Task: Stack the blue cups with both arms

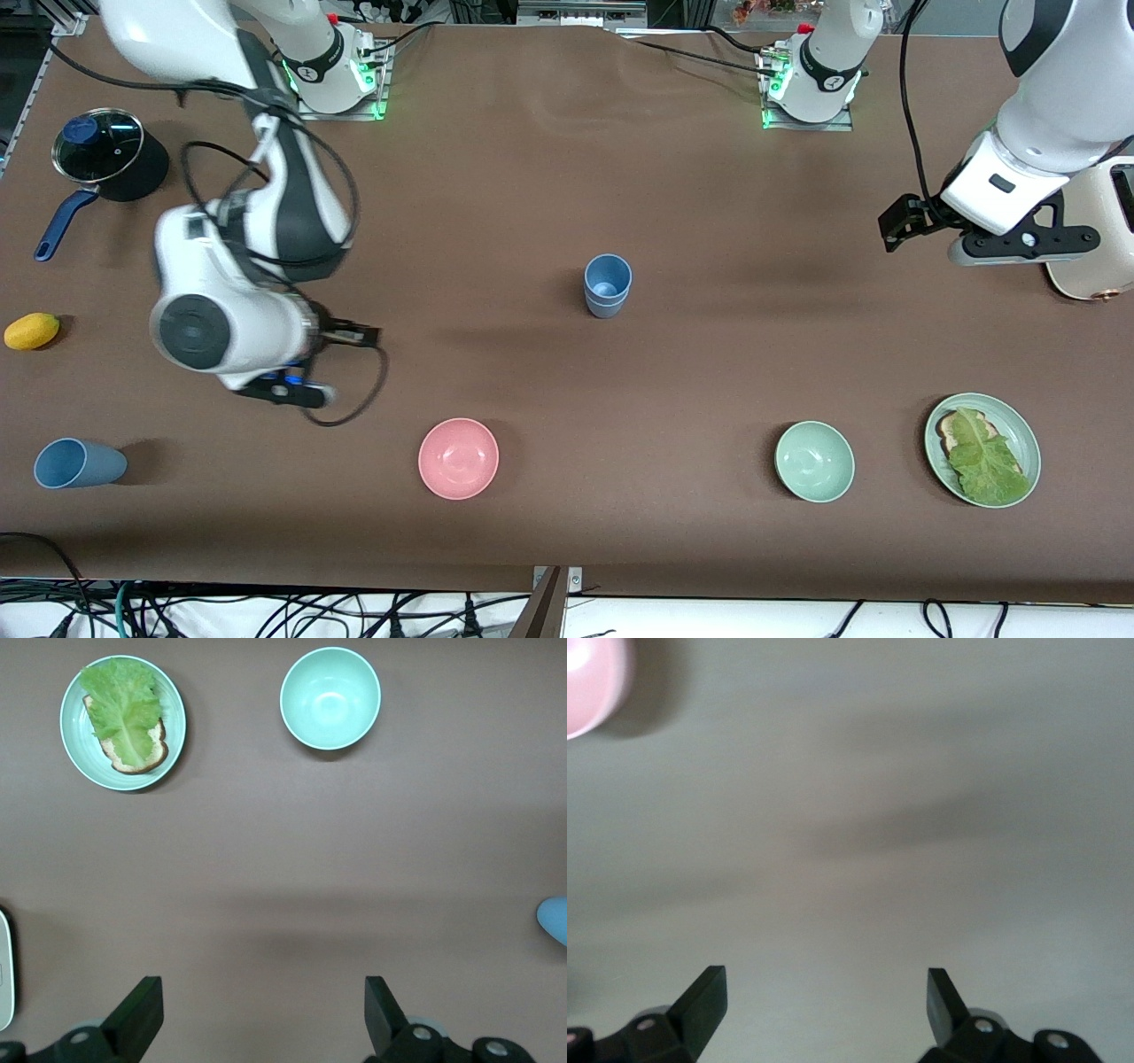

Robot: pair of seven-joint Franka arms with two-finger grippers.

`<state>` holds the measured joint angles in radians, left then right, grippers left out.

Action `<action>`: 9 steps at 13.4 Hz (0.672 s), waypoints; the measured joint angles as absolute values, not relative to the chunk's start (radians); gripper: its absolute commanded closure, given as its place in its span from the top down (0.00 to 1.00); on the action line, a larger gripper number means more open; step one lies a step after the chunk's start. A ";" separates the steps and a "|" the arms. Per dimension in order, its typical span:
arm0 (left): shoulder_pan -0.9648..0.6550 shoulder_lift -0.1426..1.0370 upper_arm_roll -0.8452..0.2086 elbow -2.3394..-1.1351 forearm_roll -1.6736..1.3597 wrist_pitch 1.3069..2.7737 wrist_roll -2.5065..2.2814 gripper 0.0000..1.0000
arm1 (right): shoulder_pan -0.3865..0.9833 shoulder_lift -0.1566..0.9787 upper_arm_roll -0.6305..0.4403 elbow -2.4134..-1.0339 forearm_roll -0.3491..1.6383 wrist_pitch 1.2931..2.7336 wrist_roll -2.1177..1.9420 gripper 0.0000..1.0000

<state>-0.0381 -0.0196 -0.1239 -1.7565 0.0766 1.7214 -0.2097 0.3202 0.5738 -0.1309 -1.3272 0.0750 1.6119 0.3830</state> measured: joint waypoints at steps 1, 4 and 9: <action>-0.038 -0.021 -0.130 -1.753 0.077 1.717 -0.210 1.00 | 0.276 0.509 -0.127 -1.410 0.048 1.651 0.357 1.00; -0.038 -0.033 -0.147 -1.744 0.060 1.682 -0.210 1.00 | 0.130 0.312 -0.059 -1.597 -0.002 1.701 0.232 1.00; -0.038 -0.115 -0.153 -1.732 0.025 1.612 -0.210 1.00 | 0.043 0.046 -0.034 -1.738 -0.007 1.657 0.150 1.00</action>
